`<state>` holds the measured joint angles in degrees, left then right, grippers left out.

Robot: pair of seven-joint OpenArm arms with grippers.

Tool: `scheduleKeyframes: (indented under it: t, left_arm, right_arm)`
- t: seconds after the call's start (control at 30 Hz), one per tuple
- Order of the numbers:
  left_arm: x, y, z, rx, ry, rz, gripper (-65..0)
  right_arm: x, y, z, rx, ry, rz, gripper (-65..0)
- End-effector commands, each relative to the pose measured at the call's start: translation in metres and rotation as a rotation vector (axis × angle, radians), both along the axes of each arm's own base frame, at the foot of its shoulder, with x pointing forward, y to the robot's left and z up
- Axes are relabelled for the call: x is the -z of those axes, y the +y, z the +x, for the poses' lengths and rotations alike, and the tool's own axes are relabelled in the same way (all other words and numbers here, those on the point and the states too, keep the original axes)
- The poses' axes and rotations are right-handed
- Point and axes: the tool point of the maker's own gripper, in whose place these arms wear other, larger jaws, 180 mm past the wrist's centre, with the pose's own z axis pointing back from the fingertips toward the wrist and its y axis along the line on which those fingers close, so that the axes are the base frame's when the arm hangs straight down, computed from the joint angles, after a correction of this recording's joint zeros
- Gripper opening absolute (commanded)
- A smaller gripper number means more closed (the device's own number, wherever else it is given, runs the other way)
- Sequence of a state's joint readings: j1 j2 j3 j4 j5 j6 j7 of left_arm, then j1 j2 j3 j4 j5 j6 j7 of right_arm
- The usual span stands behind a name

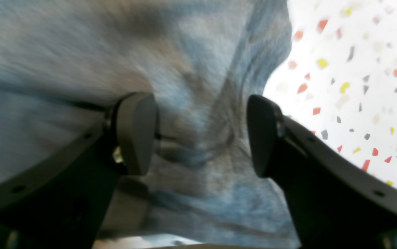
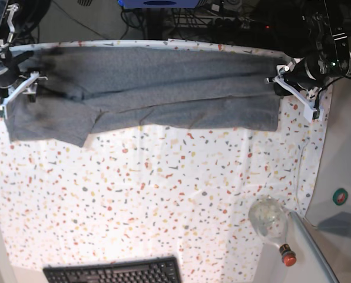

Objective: Layout the t-shirt on the table in an organized manner, then fold the t-shirt properly
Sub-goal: 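Pull the folded shirt toward the collar edge with both grippers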

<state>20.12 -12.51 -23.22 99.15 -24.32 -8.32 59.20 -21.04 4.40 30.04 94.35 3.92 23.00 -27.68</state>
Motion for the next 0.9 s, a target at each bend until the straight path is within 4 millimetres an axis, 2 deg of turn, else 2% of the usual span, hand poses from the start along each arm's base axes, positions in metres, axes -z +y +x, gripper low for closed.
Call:
scheduleKeyframes:
  t: [0.0,0.07,0.1,0.17,0.2,0.23,0.27,0.3,0.33,0.43,0.6,0.73,0.8,0.87]
  left_arm:
    - [-0.010,0.005,0.008,0.001,-0.041,0.014,-30.9]
    - [-0.019,0.006,0.013,-0.005,-0.074,0.020,-23.2]
    - [-0.027,0.011,0.012,-0.024,-0.095,0.030,-22.7]
    - [-0.042,0.014,0.016,-0.058,-0.150,0.036,-25.2]
    - [-0.049,0.014,0.017,-0.073,-0.172,0.037,-29.1]
    - [-0.051,0.011,0.018,-0.070,-0.181,0.033,-36.2]
    - [-0.049,0.005,0.019,-0.059,-0.180,0.023,-47.9]
    - [-0.045,-0.001,0.019,-0.045,-0.170,0.012,-60.6]
    - [-0.037,-0.007,0.018,-0.035,-0.149,-0.003,-65.0]
    - [-0.012,-0.016,0.015,-0.026,-0.092,-0.037,-65.0]
    - [0.026,-0.018,0.012,-0.040,-0.058,-0.051,-65.0]
    - [0.046,-0.009,0.013,-0.009,0.005,0.042,-65.0]
    - [0.050,-0.006,0.021,-0.008,0.014,0.062,-65.0]
    - [0.053,-0.009,0.034,-0.018,0.010,0.046,-65.0]
  right_arm:
    - [-0.018,-0.009,0.006,0.029,-0.065,-0.024,-25.5]
    - [-0.033,-0.017,0.004,0.083,-0.114,-0.036,-25.5]
    - [-0.039,-0.021,0.004,0.103,-0.130,-0.043,-26.4]
    - [-0.044,-0.023,0.013,0.108,-0.151,-0.045,-33.9]
    - [-0.043,-0.024,0.019,0.113,-0.159,-0.037,-41.6]
    - [-0.039,-0.024,0.024,0.118,-0.159,-0.023,-50.6]
    - [-0.037,-0.028,0.030,0.118,-0.158,-0.020,-62.0]
    - [-0.034,-0.031,0.036,0.121,-0.158,-0.016,-65.0]
    - [-0.029,-0.032,0.040,0.128,-0.150,-0.002,-65.0]
    - [-0.011,-0.031,0.050,0.142,-0.121,0.044,-65.0]
    - [0.031,-0.027,0.053,0.109,-0.006,0.095,-65.0]
    - [0.058,-0.029,0.054,0.133,0.063,0.147,-65.0]
    - [0.067,-0.037,0.055,0.154,0.093,0.158,-65.0]
    - [0.068,-0.047,0.066,0.165,0.080,0.165,-65.0]
